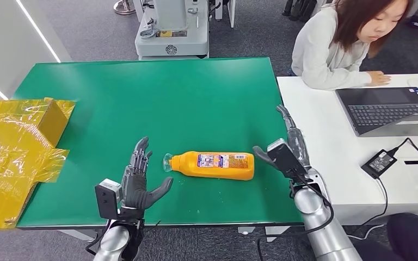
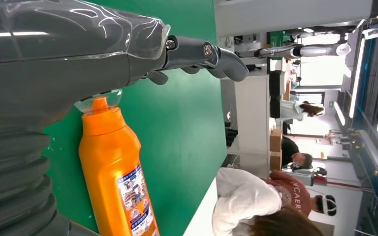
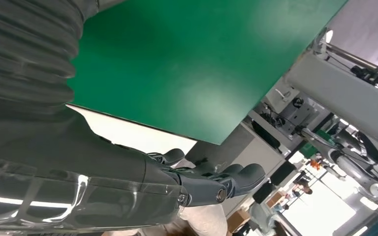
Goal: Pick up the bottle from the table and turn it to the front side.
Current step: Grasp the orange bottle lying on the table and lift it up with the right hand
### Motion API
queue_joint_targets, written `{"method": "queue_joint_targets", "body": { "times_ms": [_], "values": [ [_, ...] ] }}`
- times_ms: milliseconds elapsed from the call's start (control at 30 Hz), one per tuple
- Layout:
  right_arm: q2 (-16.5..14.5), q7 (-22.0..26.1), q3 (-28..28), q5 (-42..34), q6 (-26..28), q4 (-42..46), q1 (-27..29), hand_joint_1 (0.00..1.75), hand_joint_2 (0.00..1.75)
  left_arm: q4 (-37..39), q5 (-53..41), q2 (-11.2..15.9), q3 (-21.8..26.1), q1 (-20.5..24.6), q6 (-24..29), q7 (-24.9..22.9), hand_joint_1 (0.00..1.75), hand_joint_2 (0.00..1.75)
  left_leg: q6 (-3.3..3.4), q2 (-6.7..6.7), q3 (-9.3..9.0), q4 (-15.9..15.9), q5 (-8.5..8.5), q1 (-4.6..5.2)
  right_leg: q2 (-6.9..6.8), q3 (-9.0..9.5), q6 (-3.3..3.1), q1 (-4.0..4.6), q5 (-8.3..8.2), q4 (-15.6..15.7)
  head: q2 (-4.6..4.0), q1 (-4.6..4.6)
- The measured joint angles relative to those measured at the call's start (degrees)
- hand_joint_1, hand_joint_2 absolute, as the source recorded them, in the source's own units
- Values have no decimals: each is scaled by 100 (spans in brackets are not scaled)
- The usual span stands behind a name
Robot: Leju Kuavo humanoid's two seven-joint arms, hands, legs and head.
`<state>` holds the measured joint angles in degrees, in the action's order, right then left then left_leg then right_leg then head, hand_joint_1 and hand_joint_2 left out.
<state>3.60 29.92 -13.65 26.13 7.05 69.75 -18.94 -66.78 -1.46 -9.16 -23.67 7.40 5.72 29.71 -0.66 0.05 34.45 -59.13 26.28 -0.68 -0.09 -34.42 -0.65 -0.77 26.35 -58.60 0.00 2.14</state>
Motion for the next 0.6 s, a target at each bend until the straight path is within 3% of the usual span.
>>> {"method": "queue_joint_targets", "body": {
  "times_ms": [100,267,400,600],
  "values": [
    [117,-147,-190,195,-557,-363,-301,0,175,186,-26,-4,-18,129,-73,44,0,175,-1,2,4,0,1,0,2,-4,0,0,0,0,0,1],
    [226,-224,-801,550,-1594,-1476,-1300,0,175,624,-216,-21,-56,424,-5,146,0,175,-5,2,5,0,-11,0,2,-3,1,0,-9,-3,0,1],
    [122,-222,-1263,553,-1807,-2219,-1993,0,175,841,-290,-25,-77,549,107,149,0,175,-4,-1,5,0,-20,0,-1,-4,0,0,-11,-4,0,1],
    [-56,-167,-1617,274,-1790,-2859,-2544,0,175,1062,-358,-27,-136,637,288,145,0,175,-5,-2,8,1,-19,0,-2,-8,-1,0,-10,-4,0,1]
  ]
}}
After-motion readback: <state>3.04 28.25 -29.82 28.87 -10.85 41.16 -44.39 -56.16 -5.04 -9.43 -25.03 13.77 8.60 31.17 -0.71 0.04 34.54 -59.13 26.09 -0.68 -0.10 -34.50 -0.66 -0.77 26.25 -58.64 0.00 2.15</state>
